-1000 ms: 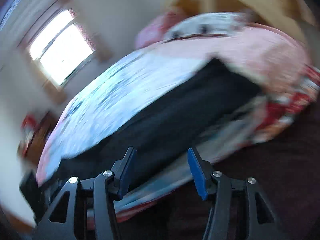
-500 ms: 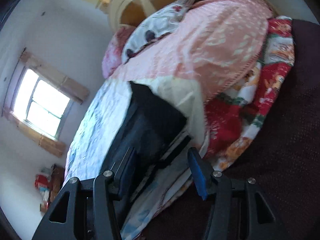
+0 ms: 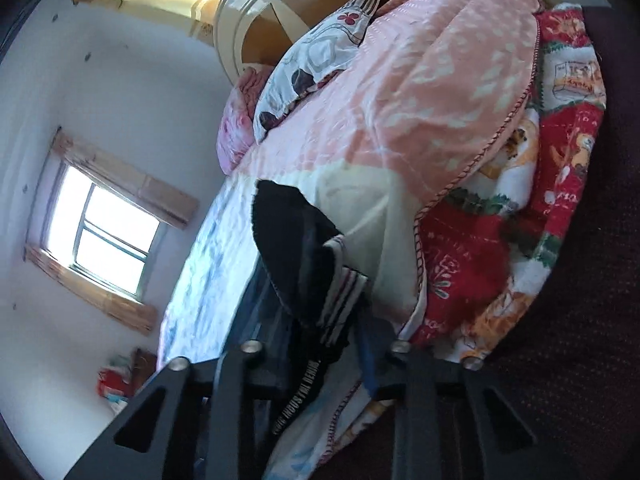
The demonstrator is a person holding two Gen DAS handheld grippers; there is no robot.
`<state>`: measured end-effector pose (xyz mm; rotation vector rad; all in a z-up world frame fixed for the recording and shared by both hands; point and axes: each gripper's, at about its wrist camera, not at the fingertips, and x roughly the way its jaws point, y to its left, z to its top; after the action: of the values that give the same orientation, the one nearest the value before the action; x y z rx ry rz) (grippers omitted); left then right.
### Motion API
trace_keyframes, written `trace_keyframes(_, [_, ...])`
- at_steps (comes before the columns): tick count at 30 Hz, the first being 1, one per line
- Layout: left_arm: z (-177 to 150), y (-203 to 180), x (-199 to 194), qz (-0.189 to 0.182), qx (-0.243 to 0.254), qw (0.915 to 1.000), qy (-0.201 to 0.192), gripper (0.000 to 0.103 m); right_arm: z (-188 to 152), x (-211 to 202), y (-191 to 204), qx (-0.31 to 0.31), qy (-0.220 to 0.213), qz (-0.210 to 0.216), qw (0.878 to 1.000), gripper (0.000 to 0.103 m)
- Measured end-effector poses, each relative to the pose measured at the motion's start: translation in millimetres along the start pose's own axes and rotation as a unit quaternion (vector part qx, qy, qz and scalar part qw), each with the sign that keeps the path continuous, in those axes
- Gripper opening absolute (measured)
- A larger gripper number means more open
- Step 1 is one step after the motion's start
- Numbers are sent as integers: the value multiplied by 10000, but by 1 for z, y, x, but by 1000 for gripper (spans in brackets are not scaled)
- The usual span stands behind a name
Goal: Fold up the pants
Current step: 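Grasp the trouser hem with the right gripper and lift it toward the left gripper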
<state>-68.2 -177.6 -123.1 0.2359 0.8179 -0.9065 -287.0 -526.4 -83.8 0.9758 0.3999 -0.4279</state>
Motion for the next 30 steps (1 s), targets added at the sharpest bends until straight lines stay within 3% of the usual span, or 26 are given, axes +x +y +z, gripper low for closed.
trace_keyframes(5, [-1,11,-3,-63,-269,9996,-39,88,-1,-12,38,-823,-184,-181,9963,21])
trace_keyframes(11, [-2,15,-8,-40,-342,9994,-61,88,-4,-17,48,-895,-288,-320,9951,21])
trace_keyframes(15, [-5,28,-22,50,-544,9984,-114,88,-18,-22,89,-1510,-326,-66,9880,21])
trace_keyframes(21, [-23,63,-50,345,-1007,9940,-256,88,-81,-11,192,-2782,116,806,9571,20])
trace_keyframes(25, [-39,84,-66,519,-1295,9896,-348,88,-149,24,243,-3278,813,1253,9328,19])
trace_keyframes(30, [-58,101,-78,460,-1665,9840,-441,88,-230,73,274,-3713,1680,1512,9006,19])
